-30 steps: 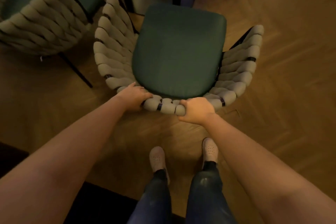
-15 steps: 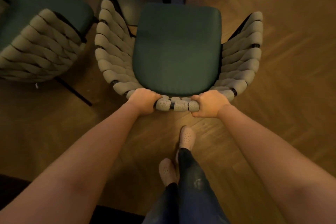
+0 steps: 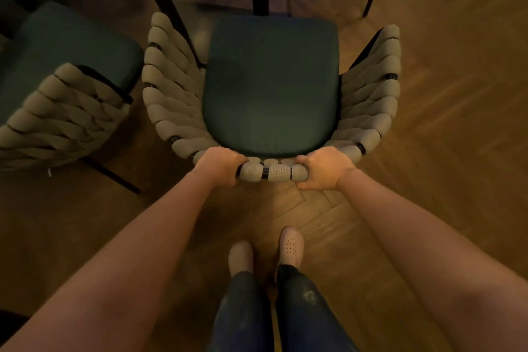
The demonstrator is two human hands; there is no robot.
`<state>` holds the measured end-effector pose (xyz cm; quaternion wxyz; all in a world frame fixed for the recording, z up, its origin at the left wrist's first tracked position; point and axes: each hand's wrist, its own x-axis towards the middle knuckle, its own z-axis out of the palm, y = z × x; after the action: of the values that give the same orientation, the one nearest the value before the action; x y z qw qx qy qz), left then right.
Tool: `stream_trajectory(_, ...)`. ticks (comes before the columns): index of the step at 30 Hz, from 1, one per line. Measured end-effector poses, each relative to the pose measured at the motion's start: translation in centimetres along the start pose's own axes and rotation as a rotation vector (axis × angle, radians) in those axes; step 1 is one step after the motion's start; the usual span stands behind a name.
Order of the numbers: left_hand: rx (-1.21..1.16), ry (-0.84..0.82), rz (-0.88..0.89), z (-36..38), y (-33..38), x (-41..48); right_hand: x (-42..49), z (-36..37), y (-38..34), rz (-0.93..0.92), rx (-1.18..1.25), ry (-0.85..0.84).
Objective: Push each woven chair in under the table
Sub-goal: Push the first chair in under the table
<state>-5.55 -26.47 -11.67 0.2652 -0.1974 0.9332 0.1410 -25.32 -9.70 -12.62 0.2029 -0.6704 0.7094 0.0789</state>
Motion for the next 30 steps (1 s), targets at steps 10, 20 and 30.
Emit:
stream_trajectory(10,-0.063,-0.007,0.113,-1.6,-3.0,1.7,2.6,-1.1,1.2,-0.038,0.007,-0.015)
stream_trajectory(20,-0.161,0.331,-0.218,-2.9,-9.2,0.0,1.8,-1.3,0.8,0.455,0.238,0.209)
stream_trajectory(30,-1.483,0.541,-1.208,-4.4,-9.6,1.5,3.5,-1.3,1.4,1.249,0.486,0.614)
